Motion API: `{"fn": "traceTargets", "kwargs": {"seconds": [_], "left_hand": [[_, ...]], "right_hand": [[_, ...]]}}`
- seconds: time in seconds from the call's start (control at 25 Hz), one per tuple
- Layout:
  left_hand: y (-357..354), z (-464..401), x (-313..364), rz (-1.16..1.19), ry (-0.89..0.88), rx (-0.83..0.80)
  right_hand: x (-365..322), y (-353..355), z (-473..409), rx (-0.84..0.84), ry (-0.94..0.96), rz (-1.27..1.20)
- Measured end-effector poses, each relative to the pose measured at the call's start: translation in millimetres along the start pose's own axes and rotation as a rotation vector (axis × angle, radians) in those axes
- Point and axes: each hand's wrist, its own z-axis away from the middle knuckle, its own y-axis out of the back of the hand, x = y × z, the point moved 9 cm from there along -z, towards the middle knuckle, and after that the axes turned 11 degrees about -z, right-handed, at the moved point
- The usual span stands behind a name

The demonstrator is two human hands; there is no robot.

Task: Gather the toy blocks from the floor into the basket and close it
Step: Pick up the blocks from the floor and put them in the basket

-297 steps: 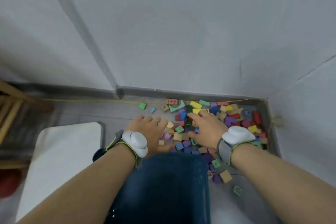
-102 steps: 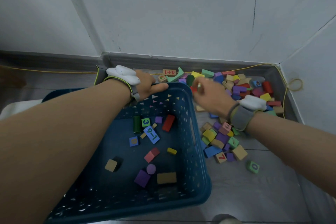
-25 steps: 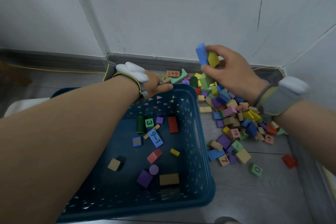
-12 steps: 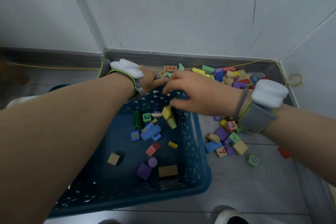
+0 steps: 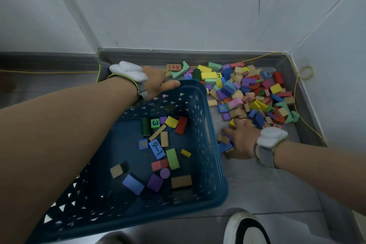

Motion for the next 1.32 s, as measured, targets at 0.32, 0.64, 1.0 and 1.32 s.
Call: {"fn": "traceTargets", "kwargs": {"seconds": [0.32, 0.64, 1.0, 1.32], "left_hand": [[3.3, -9.6, 10.0, 0.096, 0.036, 0.105], [-0.6, -14.7, 12.8, 0.082, 0.056, 0.086], [-2.0, -17.1, 11.2, 0.057, 0.057, 0.08], [-0.3, -14.4, 16.4, 0.054, 0.02, -0.003]], "right_hand": [[-5.8, -39.1, -26.1, -0.002, 0.029, -0.052], [-39.1, -22.0, -26.2, 0.087, 0.115, 0.029], [-31.3, -16.5, -32.1, 0.21, 0.16, -0.22], [10.7, 115.3, -6.8, 0.618, 0.146, -0.874]]}}
